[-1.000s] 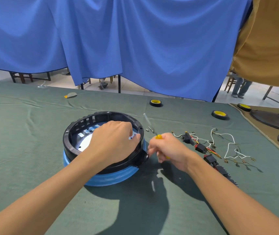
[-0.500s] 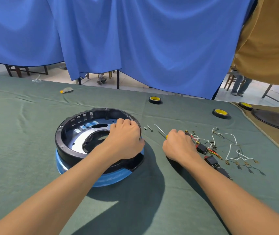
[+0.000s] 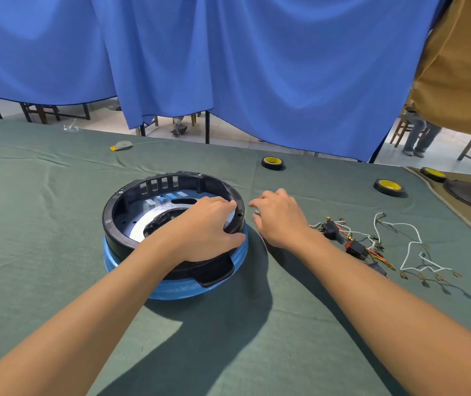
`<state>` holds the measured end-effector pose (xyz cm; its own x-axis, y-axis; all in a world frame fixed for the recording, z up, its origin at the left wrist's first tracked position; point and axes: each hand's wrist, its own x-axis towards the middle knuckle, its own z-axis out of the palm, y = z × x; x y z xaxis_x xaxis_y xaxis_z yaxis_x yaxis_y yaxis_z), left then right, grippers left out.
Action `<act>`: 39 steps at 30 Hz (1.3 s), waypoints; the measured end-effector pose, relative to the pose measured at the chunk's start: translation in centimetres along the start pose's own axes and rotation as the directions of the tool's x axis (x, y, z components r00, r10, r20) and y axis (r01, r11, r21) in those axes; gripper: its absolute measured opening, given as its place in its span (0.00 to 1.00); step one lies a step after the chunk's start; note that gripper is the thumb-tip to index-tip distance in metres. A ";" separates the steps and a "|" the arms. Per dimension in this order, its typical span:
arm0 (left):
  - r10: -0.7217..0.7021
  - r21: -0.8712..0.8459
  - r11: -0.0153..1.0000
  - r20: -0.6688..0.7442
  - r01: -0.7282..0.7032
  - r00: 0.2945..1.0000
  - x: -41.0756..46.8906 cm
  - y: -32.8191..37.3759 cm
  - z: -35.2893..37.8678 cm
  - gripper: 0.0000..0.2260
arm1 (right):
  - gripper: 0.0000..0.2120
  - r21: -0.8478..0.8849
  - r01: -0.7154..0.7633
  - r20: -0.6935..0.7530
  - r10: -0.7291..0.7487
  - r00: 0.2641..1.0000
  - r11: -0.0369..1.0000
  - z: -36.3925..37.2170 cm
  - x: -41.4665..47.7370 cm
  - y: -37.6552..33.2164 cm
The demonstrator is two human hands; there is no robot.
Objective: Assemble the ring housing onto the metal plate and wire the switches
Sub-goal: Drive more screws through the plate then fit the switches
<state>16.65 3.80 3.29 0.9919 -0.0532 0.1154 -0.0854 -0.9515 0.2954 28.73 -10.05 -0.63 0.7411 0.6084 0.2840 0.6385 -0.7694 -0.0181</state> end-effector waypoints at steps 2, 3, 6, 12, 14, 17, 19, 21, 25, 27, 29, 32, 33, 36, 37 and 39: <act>-0.006 0.006 1.000 -0.009 0.006 1.000 0.1 -0.1 0.1 0.21 | 0.13 -0.098 0.029 -0.009 -0.030 1.000 0.995 0.3 0.3 -0.2; -0.011 0.004 1.000 -0.013 0.011 1.000 0.1 -0.1 0.2 0.22 | 0.12 -0.137 0.044 -0.016 -0.047 0.999 0.990 0.3 0.3 -0.3; -0.022 -0.010 1.000 -0.014 0.022 1.000 0.1 -0.1 0.2 0.22 | 0.10 -0.184 0.050 -0.027 -0.056 0.998 0.982 0.4 0.5 -0.4; -0.033 -0.022 0.999 -0.032 0.032 0.999 0.1 0.0 0.1 0.17 | 0.05 -0.090 -0.029 -0.069 0.023 0.997 0.995 0.5 1.1 -0.5; -0.039 -0.019 0.999 -0.036 0.038 0.999 0.0 0.0 0.1 0.20 | 0.04 -0.065 -0.042 -0.120 0.034 0.992 0.997 0.6 1.1 -0.6; -0.054 -0.028 0.998 -0.037 0.053 0.998 0.1 0.0 0.2 0.23 | 0.09 -0.143 0.005 -0.032 -0.010 0.999 0.990 0.7 1.2 -0.5; -0.058 -0.033 0.998 -0.035 0.057 0.998 0.1 0.0 0.2 0.24 | 0.10 -0.174 0.037 0.017 -0.035 0.999 0.984 0.7 1.1 -0.5; -0.061 -0.031 0.998 -0.028 0.060 0.998 0.1 0.0 0.2 0.24 | 0.11 -0.161 0.045 0.018 -0.043 0.999 0.986 0.5 1.0 -0.6; -0.062 -0.026 0.998 -0.019 0.062 0.998 0.2 0.0 0.2 0.24 | 0.10 -0.172 0.078 0.013 -0.076 0.997 0.982 0.2 1.0 -0.7; -0.066 -0.035 0.997 -0.019 0.065 0.998 0.2 0.0 0.2 0.25 | 0.10 -0.154 0.078 -0.005 -0.079 0.997 0.985 0.3 0.9 -0.5; -0.068 -0.043 0.997 -0.019 0.067 0.997 0.2 -0.1 0.2 0.25 | 0.13 -0.017 0.008 -0.037 -0.009 0.999 1.000 0.3 0.7 -0.3; -0.069 -0.061 0.996 -0.015 0.068 0.998 0.2 -0.2 0.3 0.25 | 0.13 0.330 -0.105 -0.112 0.149 0.982 0.938 -0.7 0.1 -0.4; -0.069 -0.072 0.995 -0.013 0.068 0.998 0.2 -0.2 0.2 0.25 | 0.11 0.423 -0.106 -0.141 0.181 0.973 0.900 -1.2 -0.2 -0.5; -0.071 -0.110 0.992 -0.013 0.069 0.997 0.2 -0.2 0.0 0.23 | 0.07 0.644 -0.064 -0.196 0.245 0.950 0.763 -2.5 -1.4 -1.3; -0.069 -0.116 0.991 -0.007 0.068 0.998 0.2 -0.2 -0.1 0.23 | 0.06 0.694 -0.044 -0.215 0.265 0.940 0.719 -2.7 -1.8 -1.6; -0.061 -0.124 0.990 0.000 0.061 0.998 0.2 -0.3 -0.1 0.22 | 0.04 0.753 0.006 -0.266 0.296 0.917 0.658 -2.9 -2.5 -2.4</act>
<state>16.83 4.07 3.35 0.9953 0.0049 0.0969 -0.0361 -0.9081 0.4172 24.80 -10.31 1.45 0.8139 0.2783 0.5100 0.5806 -0.3556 -0.7324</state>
